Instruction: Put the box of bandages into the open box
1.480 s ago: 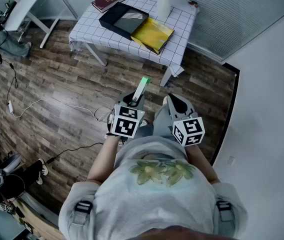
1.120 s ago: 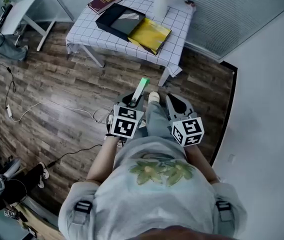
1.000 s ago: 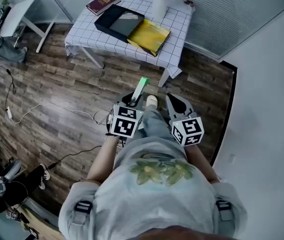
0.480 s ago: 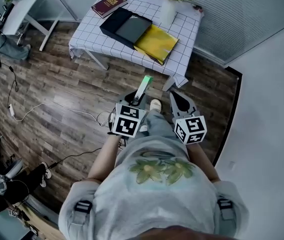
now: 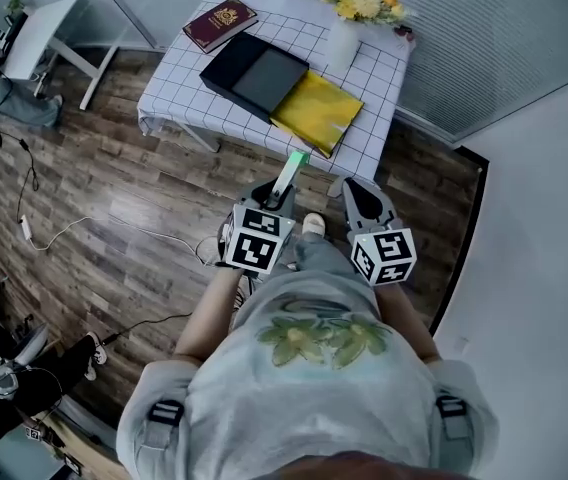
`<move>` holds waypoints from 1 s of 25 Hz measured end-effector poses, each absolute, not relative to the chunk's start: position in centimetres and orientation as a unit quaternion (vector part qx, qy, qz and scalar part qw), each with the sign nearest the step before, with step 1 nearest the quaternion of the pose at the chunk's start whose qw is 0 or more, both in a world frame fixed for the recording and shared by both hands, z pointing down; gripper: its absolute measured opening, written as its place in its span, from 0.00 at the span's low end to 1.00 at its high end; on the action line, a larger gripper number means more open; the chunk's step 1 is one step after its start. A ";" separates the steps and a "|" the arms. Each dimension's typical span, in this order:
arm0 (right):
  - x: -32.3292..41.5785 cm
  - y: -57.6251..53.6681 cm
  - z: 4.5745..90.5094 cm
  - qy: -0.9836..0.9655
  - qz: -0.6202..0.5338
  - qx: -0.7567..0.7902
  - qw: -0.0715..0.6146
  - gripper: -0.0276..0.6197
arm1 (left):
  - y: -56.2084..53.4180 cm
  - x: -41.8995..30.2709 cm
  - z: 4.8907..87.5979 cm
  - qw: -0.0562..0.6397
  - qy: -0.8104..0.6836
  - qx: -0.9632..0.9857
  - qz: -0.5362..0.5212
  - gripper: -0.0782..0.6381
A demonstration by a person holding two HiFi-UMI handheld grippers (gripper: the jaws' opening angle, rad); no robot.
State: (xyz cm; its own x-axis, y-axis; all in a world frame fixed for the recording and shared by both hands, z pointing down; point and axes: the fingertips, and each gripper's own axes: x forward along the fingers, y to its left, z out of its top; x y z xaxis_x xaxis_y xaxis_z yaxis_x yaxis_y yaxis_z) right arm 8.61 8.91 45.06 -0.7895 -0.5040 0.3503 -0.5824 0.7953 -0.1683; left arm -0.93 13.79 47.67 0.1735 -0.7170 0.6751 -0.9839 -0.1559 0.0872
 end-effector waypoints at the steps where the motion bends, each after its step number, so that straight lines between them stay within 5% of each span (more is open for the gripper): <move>1: 8.5 8.3 45.1 -0.936 0.136 0.291 0.146 0.05 | 13.2 -1.1 47.8 0.269 -0.592 0.717 0.251 0.25; 25: 6.5 0.1 47.4 -0.942 0.146 0.259 0.155 0.05 | 4.4 -2.5 50.3 0.290 -0.606 0.695 0.258 0.25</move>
